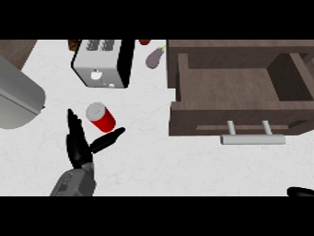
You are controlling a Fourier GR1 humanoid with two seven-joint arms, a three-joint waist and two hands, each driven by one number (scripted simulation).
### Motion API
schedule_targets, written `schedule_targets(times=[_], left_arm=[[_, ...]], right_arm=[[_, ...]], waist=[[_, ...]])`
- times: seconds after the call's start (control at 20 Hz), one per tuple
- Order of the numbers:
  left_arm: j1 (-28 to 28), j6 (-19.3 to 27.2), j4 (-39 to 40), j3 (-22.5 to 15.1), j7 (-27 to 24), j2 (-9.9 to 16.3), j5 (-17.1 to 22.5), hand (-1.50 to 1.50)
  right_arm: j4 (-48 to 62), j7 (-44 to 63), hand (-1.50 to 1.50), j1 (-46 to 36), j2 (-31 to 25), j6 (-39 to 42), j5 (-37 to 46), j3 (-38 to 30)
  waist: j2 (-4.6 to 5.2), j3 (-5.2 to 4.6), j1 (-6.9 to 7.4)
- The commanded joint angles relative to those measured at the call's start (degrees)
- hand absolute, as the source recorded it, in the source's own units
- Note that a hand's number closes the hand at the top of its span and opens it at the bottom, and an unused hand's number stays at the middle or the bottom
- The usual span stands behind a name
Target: Pick up the can, place it into the drawer and close the drawer
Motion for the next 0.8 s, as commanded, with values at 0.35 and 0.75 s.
schedule_targets(times=[0.35, 0.75], left_arm=[[-8.7, -8.2, 21.3, 9.0, -14.1, 0.9, 4.8, -1.5], [-16.3, -14.7, 30.6, 10.6, -14.8, 4.7, 4.3, -1.5]], right_arm=[[-2.5, 2.9, -1.5, -0.3, 0.2, 0.5, 0.1, -1.3], [-1.8, 1.9, -1.5, -1.1, 0.1, 1.6, -0.9, -2.7]], waist=[[0.04, -0.01, -0.13], [0.11, -0.03, -0.3]])
